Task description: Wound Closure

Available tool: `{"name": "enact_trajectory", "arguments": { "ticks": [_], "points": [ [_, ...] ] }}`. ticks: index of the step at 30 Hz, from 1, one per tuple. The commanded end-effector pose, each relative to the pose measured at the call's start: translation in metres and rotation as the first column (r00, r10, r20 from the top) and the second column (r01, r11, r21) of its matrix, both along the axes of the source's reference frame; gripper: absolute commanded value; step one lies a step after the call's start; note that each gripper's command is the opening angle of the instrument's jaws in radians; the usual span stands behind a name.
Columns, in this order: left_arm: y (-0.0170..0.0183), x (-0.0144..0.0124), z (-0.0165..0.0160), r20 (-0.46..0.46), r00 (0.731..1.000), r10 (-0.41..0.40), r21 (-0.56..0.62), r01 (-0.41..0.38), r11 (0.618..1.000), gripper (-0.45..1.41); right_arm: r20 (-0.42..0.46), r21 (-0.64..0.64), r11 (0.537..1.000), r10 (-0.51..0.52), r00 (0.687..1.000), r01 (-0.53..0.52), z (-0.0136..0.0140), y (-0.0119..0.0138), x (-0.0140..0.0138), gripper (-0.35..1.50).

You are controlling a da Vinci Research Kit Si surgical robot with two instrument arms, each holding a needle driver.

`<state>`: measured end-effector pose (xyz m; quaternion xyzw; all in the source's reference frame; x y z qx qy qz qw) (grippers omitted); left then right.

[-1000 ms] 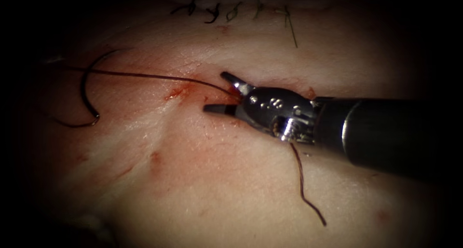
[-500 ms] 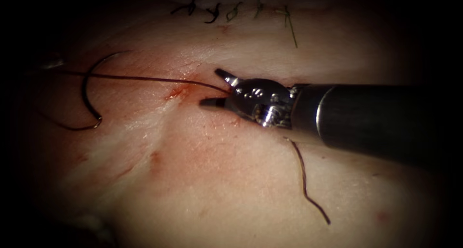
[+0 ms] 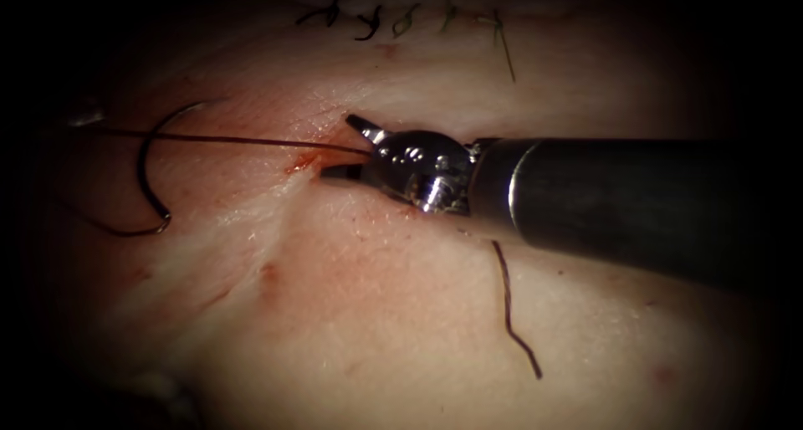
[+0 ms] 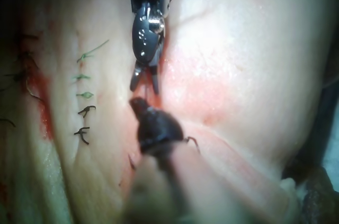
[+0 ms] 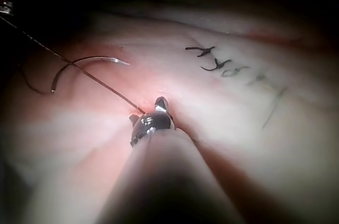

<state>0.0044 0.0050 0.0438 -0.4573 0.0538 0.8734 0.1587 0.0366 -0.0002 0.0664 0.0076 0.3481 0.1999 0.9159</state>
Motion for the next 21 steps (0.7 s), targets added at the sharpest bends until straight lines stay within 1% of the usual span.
{"name": "enact_trajectory", "arguments": {
  "ticks": [1, 3, 10, 12, 14, 15, 16, 21],
  "points": [
    [-0.0003, -0.0005, 0.0006, 0.000, 1.000, 0.001, 0.002, -0.001, 1.000, -0.45, 0.001, 0.001, 1.000, 0.002, 1.000, -0.002, 0.0006, -0.0002, 0.0009, 1.45],
    [-0.0002, -0.0005, 0.0004, 0.000, 1.000, 0.002, -0.002, -0.002, 1.000, -0.45, -0.007, 0.003, 1.000, 0.000, 1.000, 0.000, 0.0005, -0.0003, 0.0013, 1.41],
    [0.0000, -0.0006, 0.0001, 0.003, 1.000, 0.001, -0.006, -0.001, 1.000, -0.45, -0.030, -0.016, 1.000, -0.011, 0.999, 0.011, 0.0003, -0.0004, 0.0020, 1.19],
    [0.0001, -0.0005, 0.0001, 0.005, 1.000, -0.001, -0.006, 0.001, 1.000, -0.45, -0.031, -0.027, 0.999, -0.025, 0.999, 0.024, 0.0003, -0.0003, 0.0020, 1.04],
    [0.0002, -0.0005, 0.0000, 0.005, 1.000, -0.001, -0.006, 0.001, 1.000, -0.45, -0.031, -0.031, 0.998, -0.055, 0.998, 0.054, 0.0001, -0.0003, 0.0018, 0.54],
    [0.0001, -0.0005, 0.0000, 0.005, 1.000, -0.001, -0.006, 0.001, 1.000, -0.45, -0.027, -0.026, 0.997, -0.067, 0.997, 0.067, 0.0001, -0.0002, 0.0017, 0.19],
    [0.0001, -0.0005, 0.0000, 0.005, 1.000, -0.001, -0.006, 0.001, 1.000, -0.45, -0.029, -0.012, 0.997, -0.082, 0.996, 0.081, 0.0000, -0.0002, 0.0015, -0.35],
    [0.0001, -0.0004, 0.0000, 0.007, 1.000, -0.002, -0.007, 0.002, 1.000, -0.45, -0.020, 0.023, 0.993, -0.116, 0.993, 0.116, -0.0003, -0.0001, 0.0009, -0.35]
  ]
}}
